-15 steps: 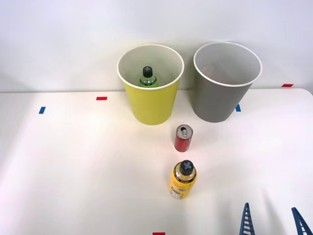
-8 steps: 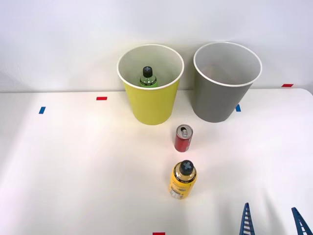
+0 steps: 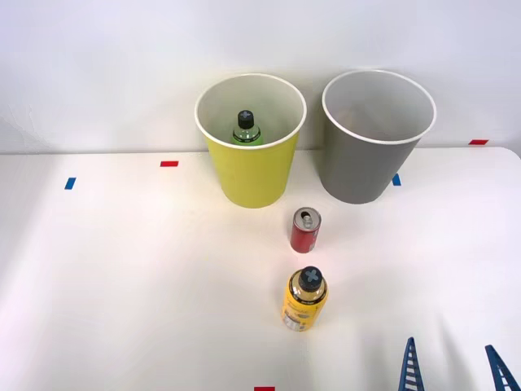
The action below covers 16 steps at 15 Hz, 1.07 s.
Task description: Put cans in the gray bin, plastic bottles in the light green bin
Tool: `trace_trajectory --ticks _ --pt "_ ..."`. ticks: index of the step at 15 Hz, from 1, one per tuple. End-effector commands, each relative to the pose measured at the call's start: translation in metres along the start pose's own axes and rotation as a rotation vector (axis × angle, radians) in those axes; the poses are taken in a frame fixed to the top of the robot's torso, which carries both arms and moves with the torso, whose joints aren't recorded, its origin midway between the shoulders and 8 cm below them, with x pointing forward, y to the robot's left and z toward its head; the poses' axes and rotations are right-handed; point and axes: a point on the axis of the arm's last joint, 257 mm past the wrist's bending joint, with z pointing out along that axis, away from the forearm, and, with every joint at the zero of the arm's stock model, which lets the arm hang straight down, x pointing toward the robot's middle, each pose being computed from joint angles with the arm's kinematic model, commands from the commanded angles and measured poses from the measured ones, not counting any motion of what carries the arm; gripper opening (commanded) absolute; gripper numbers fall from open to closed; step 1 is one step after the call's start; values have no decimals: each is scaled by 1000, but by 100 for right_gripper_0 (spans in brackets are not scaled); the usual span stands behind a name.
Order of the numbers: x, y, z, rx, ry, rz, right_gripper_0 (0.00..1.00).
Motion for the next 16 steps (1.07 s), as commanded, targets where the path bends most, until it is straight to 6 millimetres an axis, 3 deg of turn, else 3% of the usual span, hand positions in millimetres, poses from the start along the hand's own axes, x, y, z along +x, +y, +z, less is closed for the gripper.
trace_trajectory --ticks 1,3,4,6,10,12,16 --pt "0 0 0 0 0 0 100" --pt "0 0 0 0 0 0 100" --pt "15 1 -3 0 37 -1 100" --pt "24 8 7 -40 9 -21 100" --pt "20 26 26 -195 -65 -123 100" --pt "19 31 28 -247 -78 -181 92" --pt "14 37 35 -347 -104 -265 87"
